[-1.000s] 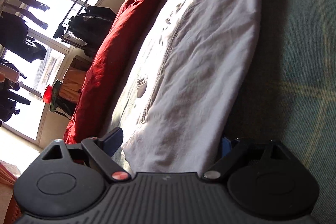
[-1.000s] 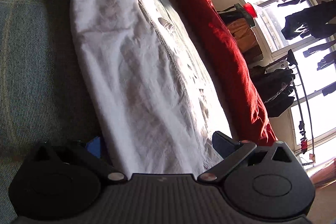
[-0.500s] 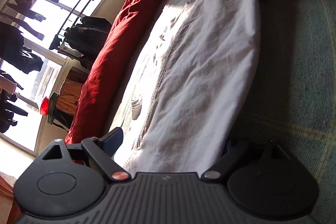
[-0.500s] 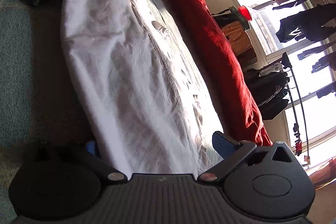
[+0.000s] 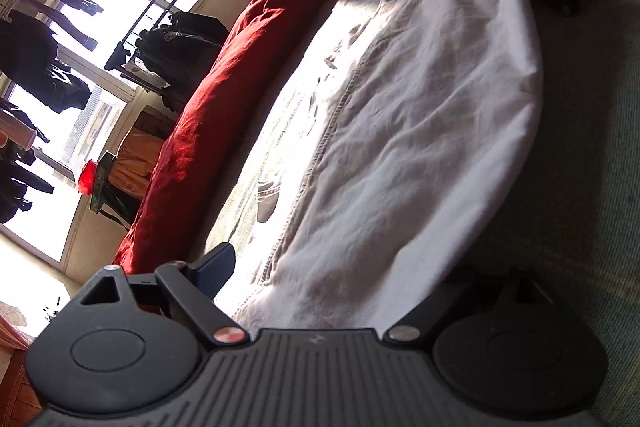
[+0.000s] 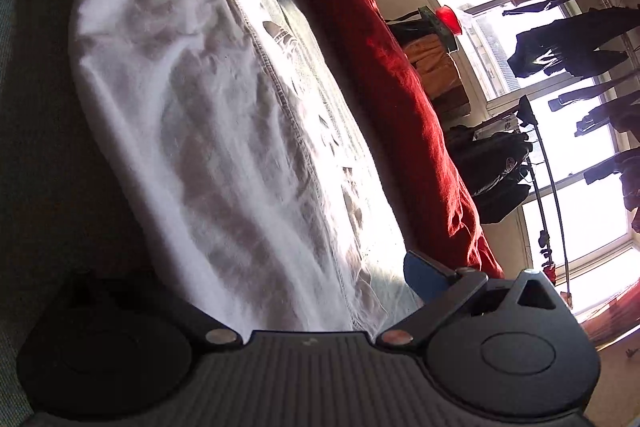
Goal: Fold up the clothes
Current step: 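Close both grippers on the folded edge and start lifting it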
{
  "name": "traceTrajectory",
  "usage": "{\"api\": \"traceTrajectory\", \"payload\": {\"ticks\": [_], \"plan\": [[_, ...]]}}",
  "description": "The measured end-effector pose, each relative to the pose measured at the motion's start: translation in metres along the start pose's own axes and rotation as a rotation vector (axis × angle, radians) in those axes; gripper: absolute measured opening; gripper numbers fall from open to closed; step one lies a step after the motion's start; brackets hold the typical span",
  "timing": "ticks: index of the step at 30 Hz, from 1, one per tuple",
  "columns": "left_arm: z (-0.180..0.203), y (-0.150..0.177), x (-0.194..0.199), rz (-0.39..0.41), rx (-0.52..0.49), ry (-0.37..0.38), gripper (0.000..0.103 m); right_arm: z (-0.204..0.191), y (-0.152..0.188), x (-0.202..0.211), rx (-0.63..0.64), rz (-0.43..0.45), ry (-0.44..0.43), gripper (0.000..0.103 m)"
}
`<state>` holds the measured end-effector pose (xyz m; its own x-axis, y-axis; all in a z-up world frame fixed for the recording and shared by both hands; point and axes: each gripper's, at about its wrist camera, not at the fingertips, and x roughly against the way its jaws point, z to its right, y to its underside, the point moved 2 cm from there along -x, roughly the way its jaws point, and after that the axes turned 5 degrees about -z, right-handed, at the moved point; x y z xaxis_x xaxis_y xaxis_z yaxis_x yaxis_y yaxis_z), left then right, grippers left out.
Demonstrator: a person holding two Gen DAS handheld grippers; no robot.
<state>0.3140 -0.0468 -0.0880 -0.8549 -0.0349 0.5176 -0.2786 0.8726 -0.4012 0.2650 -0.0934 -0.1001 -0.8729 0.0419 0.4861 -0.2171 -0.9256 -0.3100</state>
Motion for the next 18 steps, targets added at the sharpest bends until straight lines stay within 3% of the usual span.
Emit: {"api": "traceTrajectory", "payload": {"ticks": [3, 4, 7, 9, 11, 13, 15, 18], "plan": [[0.002, 0.007, 0.004, -0.001, -0.011, 0.018, 0.067, 0.003, 0.009, 0.006, -0.014, -0.013, -0.014, 0.097], [0.003, 0.01, 0.005, -0.002, -0.015, 0.024, 0.064, 0.003, 0.014, 0.009, -0.002, -0.019, -0.013, 0.092], [0.005, 0.016, 0.009, -0.005, -0.028, 0.041, 0.038, 0.002, 0.025, 0.014, 0.008, -0.038, -0.035, 0.077], [0.006, 0.015, 0.011, -0.002, -0.032, 0.043, 0.023, 0.0, 0.024, 0.014, -0.001, -0.045, -0.076, 0.061], [0.007, 0.014, 0.013, 0.0, -0.036, 0.045, 0.013, -0.004, 0.02, 0.014, 0.005, -0.054, -0.112, 0.035], [0.008, 0.013, 0.015, 0.002, -0.04, 0.048, 0.011, -0.008, 0.017, 0.017, 0.02, -0.058, -0.149, 0.012], [0.008, 0.012, 0.018, 0.005, -0.042, 0.049, 0.004, -0.006, 0.015, 0.021, 0.02, -0.056, -0.148, 0.011], [0.001, 0.011, 0.026, 0.009, -0.044, 0.043, 0.002, 0.003, 0.014, 0.027, -0.005, -0.049, -0.155, 0.008]]}}
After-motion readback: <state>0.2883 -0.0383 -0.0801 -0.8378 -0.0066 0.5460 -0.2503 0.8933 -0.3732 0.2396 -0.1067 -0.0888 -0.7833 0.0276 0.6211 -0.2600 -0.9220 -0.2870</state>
